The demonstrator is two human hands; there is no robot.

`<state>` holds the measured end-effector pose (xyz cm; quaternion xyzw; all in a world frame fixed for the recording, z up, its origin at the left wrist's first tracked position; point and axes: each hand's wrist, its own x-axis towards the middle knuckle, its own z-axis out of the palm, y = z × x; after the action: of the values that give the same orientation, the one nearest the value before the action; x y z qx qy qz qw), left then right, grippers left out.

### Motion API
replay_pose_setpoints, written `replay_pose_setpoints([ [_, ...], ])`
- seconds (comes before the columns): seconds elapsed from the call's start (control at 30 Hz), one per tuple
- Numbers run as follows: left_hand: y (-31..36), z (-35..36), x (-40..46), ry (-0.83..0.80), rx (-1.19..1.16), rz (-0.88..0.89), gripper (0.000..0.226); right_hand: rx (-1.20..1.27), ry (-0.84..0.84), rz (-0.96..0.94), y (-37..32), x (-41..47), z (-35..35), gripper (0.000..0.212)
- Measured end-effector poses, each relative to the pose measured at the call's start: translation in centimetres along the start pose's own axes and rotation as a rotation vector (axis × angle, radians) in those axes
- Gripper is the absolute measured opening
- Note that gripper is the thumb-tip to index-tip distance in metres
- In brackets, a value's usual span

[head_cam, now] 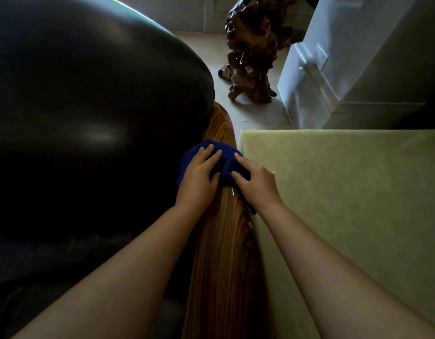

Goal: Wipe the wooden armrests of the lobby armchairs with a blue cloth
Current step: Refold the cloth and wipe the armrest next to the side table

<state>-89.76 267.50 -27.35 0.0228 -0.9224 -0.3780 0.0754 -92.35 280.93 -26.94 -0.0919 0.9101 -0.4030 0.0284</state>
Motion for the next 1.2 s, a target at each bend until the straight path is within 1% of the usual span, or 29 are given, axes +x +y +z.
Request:
replay_pose_setpoints([
  [0.17, 0.5, -0.2, -1.2, 0.029, 0.097, 0.001, 0.047, -0.113, 0.041, 0.002, -0.5, -1.6, -0.1, 0.045],
  [0.27, 0.8, -0.4, -3.4, -0.003, 0.139, 0.003, 0.043, -0.214, 0.032, -0.017, -1.0, -3.7, -0.4, 0.042],
  [0.4, 2.1, -1.6, -6.4, -0.045, 0.200, -0.044, 0.042, -0.340, 0.000, -0.067, -1.8, -6.9, -1.1, 0.039],
  [0.47, 3.1, -2.5, -8.1, -0.113, 0.220, -0.071, 0.040, -0.400, -0.029, -0.089, -2.2, -8.6, -1.4, 0.036],
  [0.53, 4.1, -3.7, -9.7, -0.216, 0.191, -0.114, 0.037, -0.425, -0.086, -0.061, -2.6, -10.3, -2.0, 0.032],
  [0.63, 5.8, -6.7, -11.3, -0.373, 0.072, -0.197, 0.030, -0.323, -0.208, 0.081, -4.0, -12.4, -4.4, 0.029],
  [0.7, 6.6, -8.8, -11.7, -0.431, 0.004, -0.233, 0.026, -0.238, -0.281, 0.139, -5.2, -13.0, -6.3, 0.028],
  [0.83, 9.5, -14.3, -12.5, -0.431, -0.049, -0.239, 0.017, -0.167, -0.346, 0.106, -10.2, -14.2, -11.0, 0.025],
  [1.07, 15.9, -25.8, -14.8, -0.398, -0.081, -0.161, 0.017, -0.129, -0.406, -0.045, -21.8, -17.1, -19.0, 0.021],
  [1.2, 19.7, -33.7, -17.1, -0.322, -0.080, -0.110, 0.019, -0.148, -0.416, -0.160, -29.8, -19.2, -22.7, 0.019],
])
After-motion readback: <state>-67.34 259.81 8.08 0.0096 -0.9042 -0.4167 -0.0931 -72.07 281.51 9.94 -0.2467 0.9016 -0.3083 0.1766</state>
